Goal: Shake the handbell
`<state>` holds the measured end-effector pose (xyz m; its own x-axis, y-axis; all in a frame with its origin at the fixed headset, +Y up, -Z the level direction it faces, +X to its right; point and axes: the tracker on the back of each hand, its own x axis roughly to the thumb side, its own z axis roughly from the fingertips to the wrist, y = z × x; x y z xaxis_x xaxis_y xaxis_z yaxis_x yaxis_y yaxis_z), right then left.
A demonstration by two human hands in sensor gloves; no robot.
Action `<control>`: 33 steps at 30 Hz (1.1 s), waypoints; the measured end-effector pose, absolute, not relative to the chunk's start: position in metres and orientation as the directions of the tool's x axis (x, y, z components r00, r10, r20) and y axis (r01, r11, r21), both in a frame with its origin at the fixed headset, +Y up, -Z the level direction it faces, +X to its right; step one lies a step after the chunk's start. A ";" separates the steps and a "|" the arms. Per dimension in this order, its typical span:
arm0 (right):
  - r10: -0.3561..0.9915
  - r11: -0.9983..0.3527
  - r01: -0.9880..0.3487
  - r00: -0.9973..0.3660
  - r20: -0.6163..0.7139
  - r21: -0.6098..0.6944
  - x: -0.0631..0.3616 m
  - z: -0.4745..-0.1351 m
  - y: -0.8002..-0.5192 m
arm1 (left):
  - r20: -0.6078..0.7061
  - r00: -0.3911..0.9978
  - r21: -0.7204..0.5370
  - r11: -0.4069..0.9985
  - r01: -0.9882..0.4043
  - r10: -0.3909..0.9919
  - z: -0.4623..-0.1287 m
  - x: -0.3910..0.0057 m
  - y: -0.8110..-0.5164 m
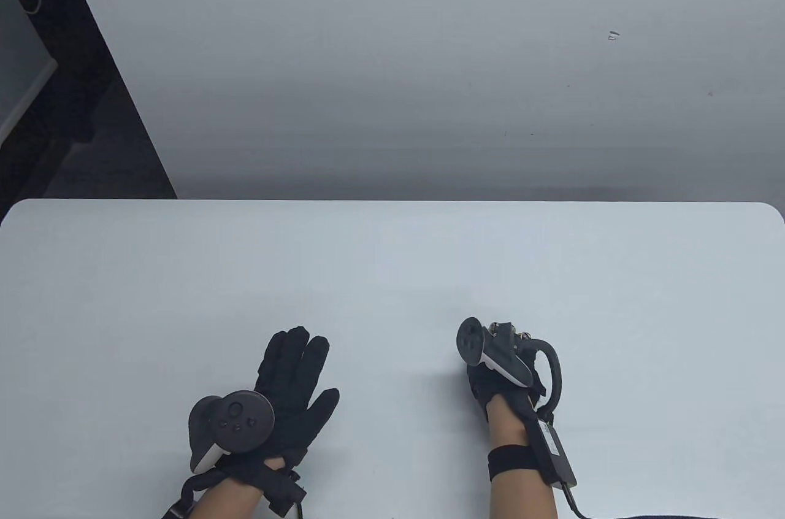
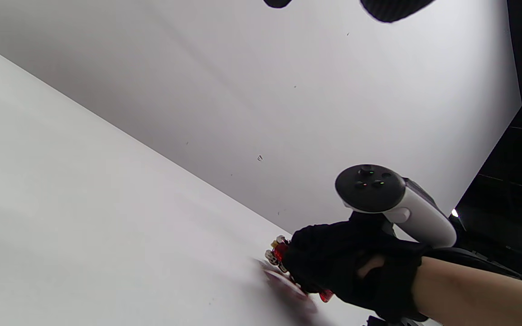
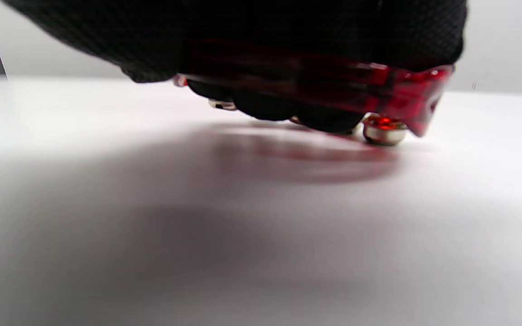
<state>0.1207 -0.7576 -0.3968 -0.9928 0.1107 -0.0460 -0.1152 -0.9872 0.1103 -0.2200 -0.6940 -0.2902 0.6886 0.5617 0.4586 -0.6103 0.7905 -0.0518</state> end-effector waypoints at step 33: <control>0.948 -0.196 -0.938 -0.107 0.299 0.286 0.109 -0.296 -0.688 | 0.489 0.666 -0.052 0.781 -0.622 0.563 -0.289 -0.216 -0.697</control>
<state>0.1087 -0.6884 -0.2955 -0.1069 0.9484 0.2987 -0.9381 -0.1957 0.2858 -0.2157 -0.6967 -0.2894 0.6660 0.5634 0.4889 -0.6224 0.7810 -0.0522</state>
